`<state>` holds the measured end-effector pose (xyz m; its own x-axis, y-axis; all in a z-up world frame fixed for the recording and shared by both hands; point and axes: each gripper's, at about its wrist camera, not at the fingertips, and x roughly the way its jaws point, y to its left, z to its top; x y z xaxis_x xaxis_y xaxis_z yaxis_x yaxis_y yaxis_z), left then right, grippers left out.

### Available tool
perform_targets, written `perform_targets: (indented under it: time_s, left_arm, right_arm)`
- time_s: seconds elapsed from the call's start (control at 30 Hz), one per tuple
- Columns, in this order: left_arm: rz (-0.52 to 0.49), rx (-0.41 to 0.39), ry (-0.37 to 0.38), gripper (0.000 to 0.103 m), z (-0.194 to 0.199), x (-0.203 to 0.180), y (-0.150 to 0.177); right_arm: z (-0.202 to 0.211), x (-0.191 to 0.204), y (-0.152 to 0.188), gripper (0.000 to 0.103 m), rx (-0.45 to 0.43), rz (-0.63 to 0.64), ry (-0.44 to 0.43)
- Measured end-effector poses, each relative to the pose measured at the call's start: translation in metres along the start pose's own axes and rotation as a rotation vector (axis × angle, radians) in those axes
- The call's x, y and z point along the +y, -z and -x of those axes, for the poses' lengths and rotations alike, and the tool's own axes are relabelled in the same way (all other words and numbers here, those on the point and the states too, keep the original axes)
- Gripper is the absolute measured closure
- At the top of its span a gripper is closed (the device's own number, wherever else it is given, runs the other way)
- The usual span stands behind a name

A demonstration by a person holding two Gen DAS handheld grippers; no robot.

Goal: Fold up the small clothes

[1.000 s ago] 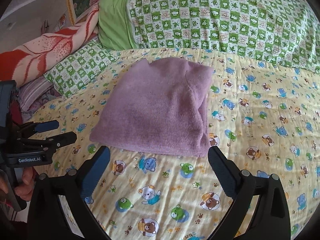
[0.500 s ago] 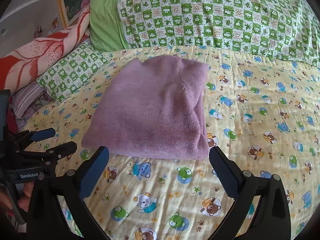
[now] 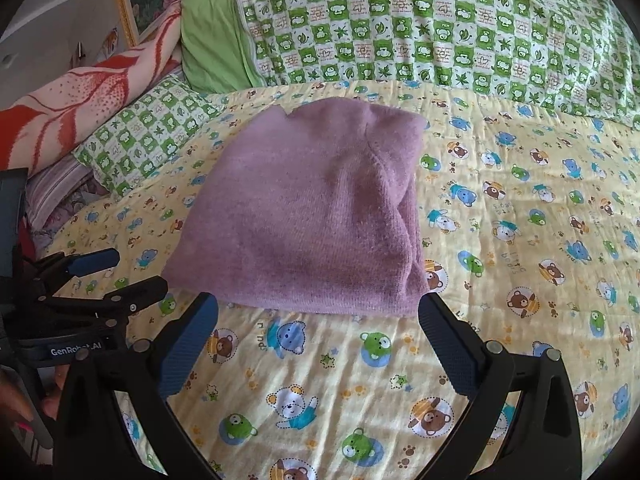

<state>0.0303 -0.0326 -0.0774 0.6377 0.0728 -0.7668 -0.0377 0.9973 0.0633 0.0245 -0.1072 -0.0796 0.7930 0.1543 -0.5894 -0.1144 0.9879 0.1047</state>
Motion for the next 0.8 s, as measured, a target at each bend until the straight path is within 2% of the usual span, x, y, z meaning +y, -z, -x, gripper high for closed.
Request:
perform_targets:
  time_s: [0.8]
  left_arm:
    - [-0.015, -0.003, 0.012, 0.014, 0.0001, -0.0027, -0.0046]
  right_arm:
    - [0.0042, -0.0040, -0.0068, 0.003, -0.013, -0.005, -0.015]
